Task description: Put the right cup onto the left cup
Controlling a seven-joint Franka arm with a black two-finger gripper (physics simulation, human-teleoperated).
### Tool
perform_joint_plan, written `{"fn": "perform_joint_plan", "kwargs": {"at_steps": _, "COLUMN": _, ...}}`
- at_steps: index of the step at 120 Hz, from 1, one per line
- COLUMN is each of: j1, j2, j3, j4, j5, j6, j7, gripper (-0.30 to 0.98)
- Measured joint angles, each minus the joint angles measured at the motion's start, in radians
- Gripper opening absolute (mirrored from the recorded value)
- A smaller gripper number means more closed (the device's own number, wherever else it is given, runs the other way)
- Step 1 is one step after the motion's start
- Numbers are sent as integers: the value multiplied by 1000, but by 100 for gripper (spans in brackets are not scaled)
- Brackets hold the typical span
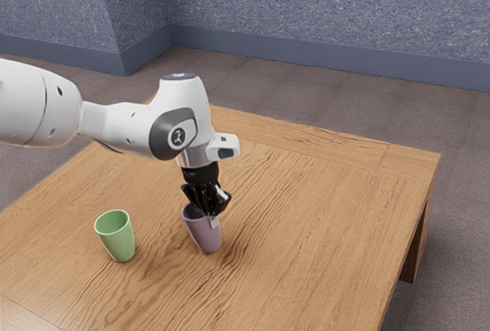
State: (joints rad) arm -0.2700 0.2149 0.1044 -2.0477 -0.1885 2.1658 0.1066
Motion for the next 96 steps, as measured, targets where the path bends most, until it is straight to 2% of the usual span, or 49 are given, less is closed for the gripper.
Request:
{"fn": "perform_joint_plan", "kwargs": {"at_steps": 23, "j1": 1, "j2": -62, "j3": 3, "j4": 0, "j5": 50, "j6": -23, "j7": -16, "gripper": -9}}
{"fn": "perform_joint_plan", "kwargs": {"at_steps": 62, "j1": 10, "j2": -221, "j3": 8, "j4": 2, "j5": 196, "j6": -110, "j7": -54, "gripper": -10}}
{"fn": "perform_joint_plan", "kwargs": {"at_steps": 96, "j1": 54, "j2": -326, "j3": 5, "j4": -53, "j5": 237, "j6": -206, "j7": -96, "gripper": -10}}
